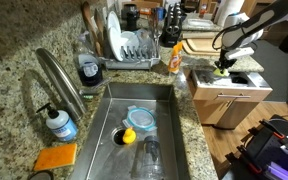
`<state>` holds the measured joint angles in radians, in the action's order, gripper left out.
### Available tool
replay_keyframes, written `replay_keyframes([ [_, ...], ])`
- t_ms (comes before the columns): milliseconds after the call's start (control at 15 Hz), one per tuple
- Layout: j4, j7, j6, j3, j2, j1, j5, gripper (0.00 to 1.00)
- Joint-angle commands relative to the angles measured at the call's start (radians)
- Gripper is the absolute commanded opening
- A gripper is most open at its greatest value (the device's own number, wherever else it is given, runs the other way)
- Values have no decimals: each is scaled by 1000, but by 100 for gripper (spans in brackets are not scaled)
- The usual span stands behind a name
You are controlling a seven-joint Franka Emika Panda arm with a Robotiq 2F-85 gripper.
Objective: Pick the sponge in the drawer and put it on the counter
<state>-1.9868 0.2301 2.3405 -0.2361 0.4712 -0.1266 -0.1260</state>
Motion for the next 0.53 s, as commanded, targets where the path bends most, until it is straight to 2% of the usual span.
replay_keyframes([
  [0, -111, -11, 80, -14, -153, 1, -30, 4],
  [333, -165, -8, 235, -48, -303, -29, -56, 4],
  [467, -135, -19, 296, -54, -327, -60, -6, 4],
])
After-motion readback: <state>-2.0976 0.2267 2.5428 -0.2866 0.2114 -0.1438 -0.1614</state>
